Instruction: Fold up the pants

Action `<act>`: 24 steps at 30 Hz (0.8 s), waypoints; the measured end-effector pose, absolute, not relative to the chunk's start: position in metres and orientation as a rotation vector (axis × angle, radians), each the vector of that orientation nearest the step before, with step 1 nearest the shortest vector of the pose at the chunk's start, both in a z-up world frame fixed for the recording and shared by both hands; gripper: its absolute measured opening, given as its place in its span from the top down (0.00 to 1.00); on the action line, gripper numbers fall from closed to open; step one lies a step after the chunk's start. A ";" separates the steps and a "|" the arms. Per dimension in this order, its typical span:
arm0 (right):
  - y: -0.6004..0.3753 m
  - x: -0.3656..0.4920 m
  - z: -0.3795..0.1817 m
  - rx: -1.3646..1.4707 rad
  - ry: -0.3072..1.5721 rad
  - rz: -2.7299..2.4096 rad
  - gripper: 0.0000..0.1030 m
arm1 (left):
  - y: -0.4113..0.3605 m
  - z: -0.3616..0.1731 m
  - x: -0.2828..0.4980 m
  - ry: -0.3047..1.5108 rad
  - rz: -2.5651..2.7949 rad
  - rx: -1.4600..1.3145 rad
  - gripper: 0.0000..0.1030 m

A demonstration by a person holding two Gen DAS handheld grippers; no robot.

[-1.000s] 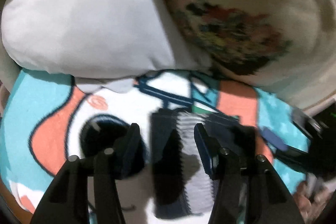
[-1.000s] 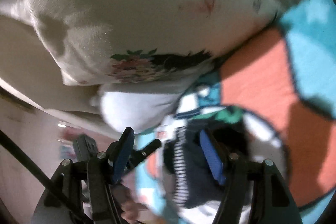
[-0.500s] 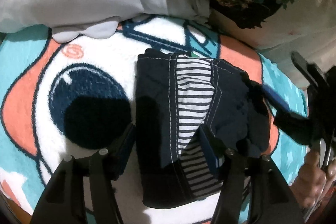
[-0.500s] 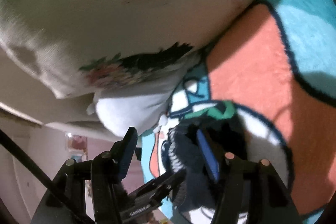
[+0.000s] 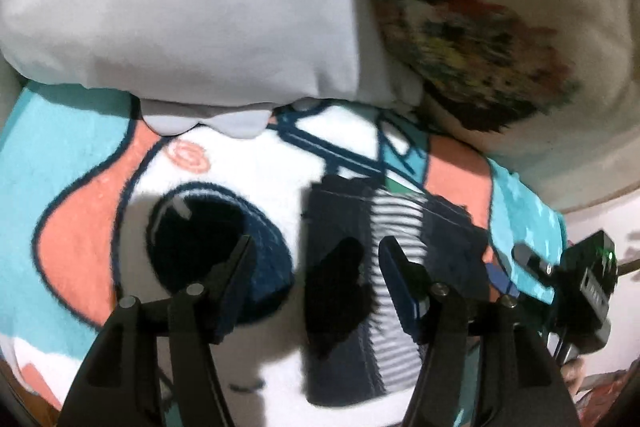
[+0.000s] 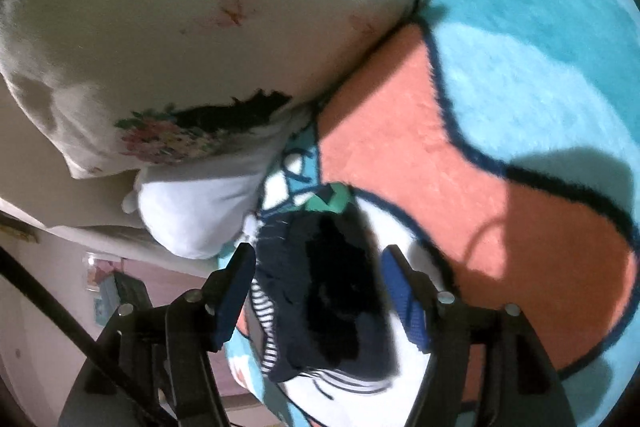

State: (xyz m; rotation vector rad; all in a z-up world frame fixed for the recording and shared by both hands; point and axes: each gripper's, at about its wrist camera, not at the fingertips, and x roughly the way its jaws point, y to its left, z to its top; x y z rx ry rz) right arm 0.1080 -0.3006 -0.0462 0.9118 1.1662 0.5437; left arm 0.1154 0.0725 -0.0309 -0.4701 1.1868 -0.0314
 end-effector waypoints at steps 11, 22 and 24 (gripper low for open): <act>-0.266 0.123 -0.064 0.802 1.221 0.560 0.44 | 0.047 -0.060 0.154 1.262 -0.134 -0.414 0.38; -0.269 0.118 -0.048 0.819 1.194 0.584 0.67 | 0.037 -0.034 0.162 1.253 -0.192 -0.379 0.84; -0.271 0.118 -0.044 0.826 1.176 0.583 0.68 | 0.035 -0.028 0.167 1.240 -0.200 -0.367 0.84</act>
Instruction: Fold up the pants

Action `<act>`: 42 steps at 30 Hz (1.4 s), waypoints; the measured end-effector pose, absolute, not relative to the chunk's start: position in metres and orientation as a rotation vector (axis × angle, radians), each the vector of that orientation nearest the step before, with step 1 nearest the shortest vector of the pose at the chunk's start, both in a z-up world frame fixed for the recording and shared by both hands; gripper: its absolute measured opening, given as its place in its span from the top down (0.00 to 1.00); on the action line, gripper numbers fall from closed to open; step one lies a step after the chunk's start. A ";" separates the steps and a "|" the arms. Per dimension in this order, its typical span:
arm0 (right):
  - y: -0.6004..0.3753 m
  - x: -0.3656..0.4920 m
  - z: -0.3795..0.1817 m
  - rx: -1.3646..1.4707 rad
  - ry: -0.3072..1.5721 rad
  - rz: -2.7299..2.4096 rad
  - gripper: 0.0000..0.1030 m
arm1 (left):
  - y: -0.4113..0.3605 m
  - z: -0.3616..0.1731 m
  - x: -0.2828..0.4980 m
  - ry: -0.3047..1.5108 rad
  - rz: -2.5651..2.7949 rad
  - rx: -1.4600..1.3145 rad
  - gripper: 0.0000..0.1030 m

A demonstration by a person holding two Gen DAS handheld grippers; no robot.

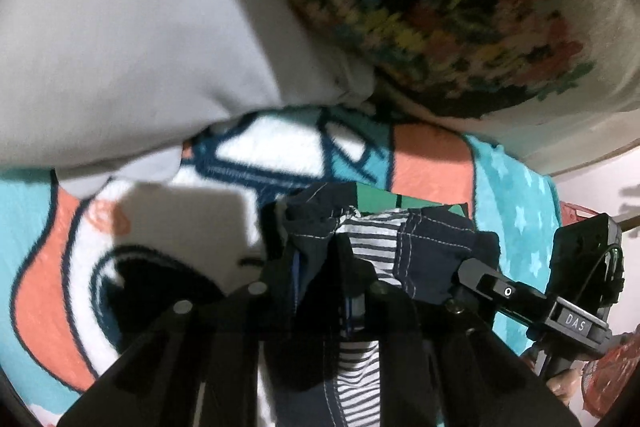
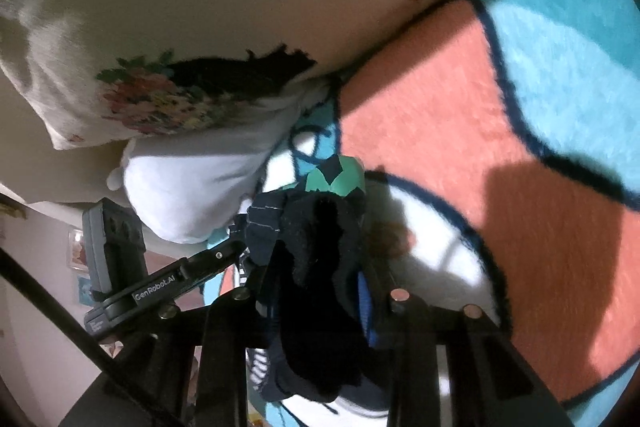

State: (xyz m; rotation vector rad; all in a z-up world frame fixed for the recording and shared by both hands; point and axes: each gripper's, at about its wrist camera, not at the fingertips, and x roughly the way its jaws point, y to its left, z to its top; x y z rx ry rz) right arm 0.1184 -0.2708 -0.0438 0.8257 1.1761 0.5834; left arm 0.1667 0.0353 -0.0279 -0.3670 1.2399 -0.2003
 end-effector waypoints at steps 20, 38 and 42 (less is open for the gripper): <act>-0.285 0.099 -0.025 0.644 1.118 0.420 0.51 | 0.018 -0.008 0.134 1.202 -0.037 -0.079 0.59; -0.260 0.061 -0.038 0.399 1.193 0.328 0.48 | 0.001 -0.041 0.077 1.257 -0.053 0.042 0.47; -0.264 0.055 -0.038 0.424 1.192 0.312 0.46 | -0.002 -0.032 0.068 1.224 -0.051 0.082 0.47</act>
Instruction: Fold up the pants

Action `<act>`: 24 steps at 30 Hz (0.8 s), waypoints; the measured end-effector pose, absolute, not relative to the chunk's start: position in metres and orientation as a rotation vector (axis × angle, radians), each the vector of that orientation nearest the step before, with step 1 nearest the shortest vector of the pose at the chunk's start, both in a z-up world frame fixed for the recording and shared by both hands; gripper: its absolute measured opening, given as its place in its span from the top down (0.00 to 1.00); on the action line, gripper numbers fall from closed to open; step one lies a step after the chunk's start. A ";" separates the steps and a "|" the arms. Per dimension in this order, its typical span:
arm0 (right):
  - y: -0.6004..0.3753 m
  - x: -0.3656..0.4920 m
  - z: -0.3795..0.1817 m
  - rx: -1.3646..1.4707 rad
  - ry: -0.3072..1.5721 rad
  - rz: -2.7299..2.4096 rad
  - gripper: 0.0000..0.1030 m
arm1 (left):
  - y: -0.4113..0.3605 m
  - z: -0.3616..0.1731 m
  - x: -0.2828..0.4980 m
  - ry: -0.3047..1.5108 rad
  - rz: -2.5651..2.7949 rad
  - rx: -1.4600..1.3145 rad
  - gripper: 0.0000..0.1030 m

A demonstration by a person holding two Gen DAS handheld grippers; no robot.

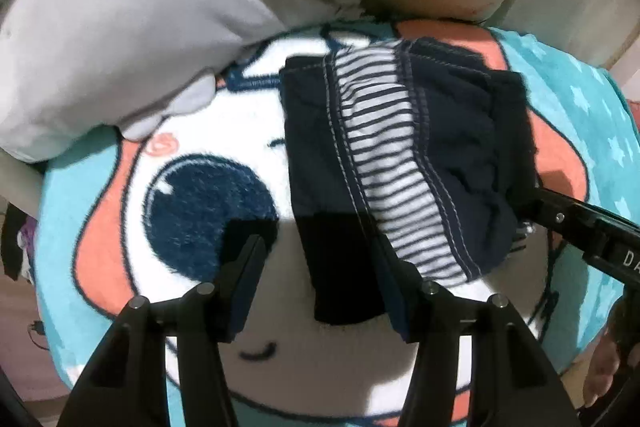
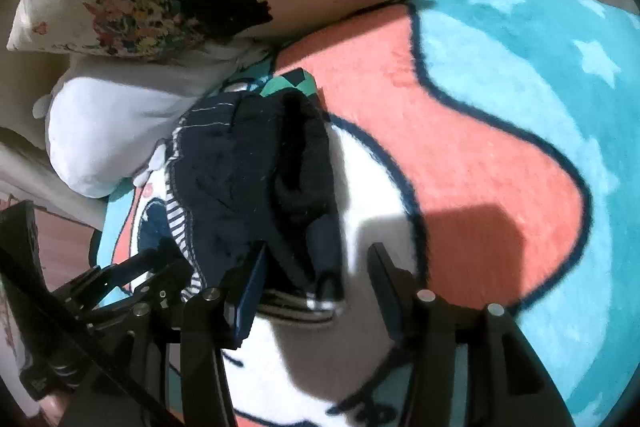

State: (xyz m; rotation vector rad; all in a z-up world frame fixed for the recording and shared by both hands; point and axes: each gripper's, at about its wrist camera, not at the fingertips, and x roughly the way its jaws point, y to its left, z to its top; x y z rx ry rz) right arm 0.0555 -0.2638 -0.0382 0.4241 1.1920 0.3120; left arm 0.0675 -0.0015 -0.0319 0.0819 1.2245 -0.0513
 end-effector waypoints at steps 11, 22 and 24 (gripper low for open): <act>-0.261 0.023 -0.029 0.360 1.177 0.285 0.44 | 0.000 -0.018 0.041 1.184 -0.053 0.118 0.39; -0.268 0.013 -0.010 0.347 1.134 0.245 0.42 | -0.001 0.013 0.024 1.156 -0.067 0.092 0.39; -0.269 0.014 -0.008 0.348 1.129 0.239 0.42 | 0.000 0.017 0.023 1.150 -0.069 0.083 0.39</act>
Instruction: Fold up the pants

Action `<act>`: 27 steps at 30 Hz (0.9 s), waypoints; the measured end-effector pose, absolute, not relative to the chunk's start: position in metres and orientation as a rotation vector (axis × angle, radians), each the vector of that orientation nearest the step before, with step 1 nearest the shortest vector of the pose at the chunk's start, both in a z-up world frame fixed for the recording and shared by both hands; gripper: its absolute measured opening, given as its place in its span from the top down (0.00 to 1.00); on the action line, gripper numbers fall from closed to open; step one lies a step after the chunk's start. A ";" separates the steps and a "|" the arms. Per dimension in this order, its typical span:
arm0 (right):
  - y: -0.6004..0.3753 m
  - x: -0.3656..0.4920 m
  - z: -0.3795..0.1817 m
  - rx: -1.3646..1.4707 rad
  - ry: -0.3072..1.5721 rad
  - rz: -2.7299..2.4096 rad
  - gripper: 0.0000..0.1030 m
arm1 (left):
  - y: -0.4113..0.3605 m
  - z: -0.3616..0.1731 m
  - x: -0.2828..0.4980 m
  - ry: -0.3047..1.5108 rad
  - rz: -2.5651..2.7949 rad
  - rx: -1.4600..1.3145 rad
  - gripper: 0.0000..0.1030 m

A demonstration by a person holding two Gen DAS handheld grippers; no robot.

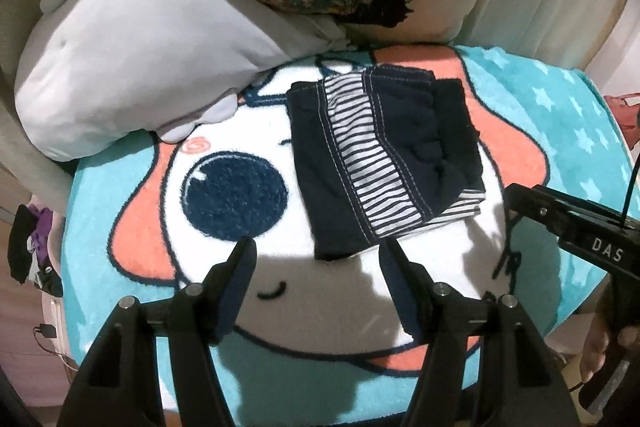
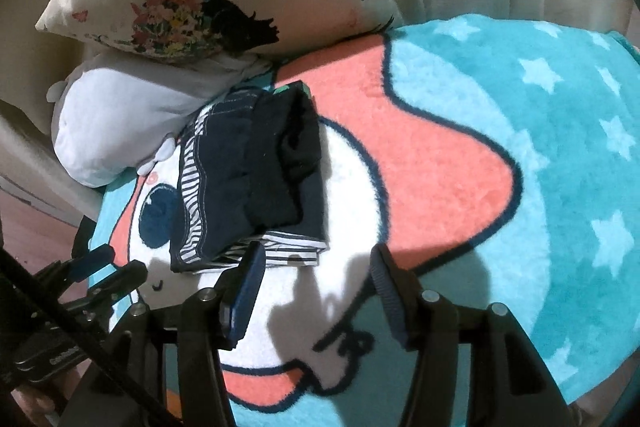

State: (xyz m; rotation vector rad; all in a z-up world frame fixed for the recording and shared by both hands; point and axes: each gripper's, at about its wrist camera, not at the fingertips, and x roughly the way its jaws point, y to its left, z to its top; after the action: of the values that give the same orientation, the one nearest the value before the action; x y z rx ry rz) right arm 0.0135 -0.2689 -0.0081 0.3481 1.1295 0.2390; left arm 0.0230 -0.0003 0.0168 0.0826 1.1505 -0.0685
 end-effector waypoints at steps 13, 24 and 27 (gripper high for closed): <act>-0.268 0.012 -0.009 0.263 1.126 0.209 0.39 | -0.005 0.020 0.024 1.139 -0.051 0.073 0.38; -0.256 0.007 -0.013 0.165 1.127 0.205 0.37 | -0.004 0.026 0.023 1.107 -0.047 0.052 0.35; -0.253 0.007 -0.011 0.155 1.123 0.205 0.36 | -0.004 0.031 0.021 1.078 -0.040 0.049 0.35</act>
State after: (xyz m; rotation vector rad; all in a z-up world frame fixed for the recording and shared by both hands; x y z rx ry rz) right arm 0.0066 -0.2531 -0.0110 0.1551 1.1227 0.2047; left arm 0.0207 -0.0036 0.0313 0.0487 1.0780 -0.0397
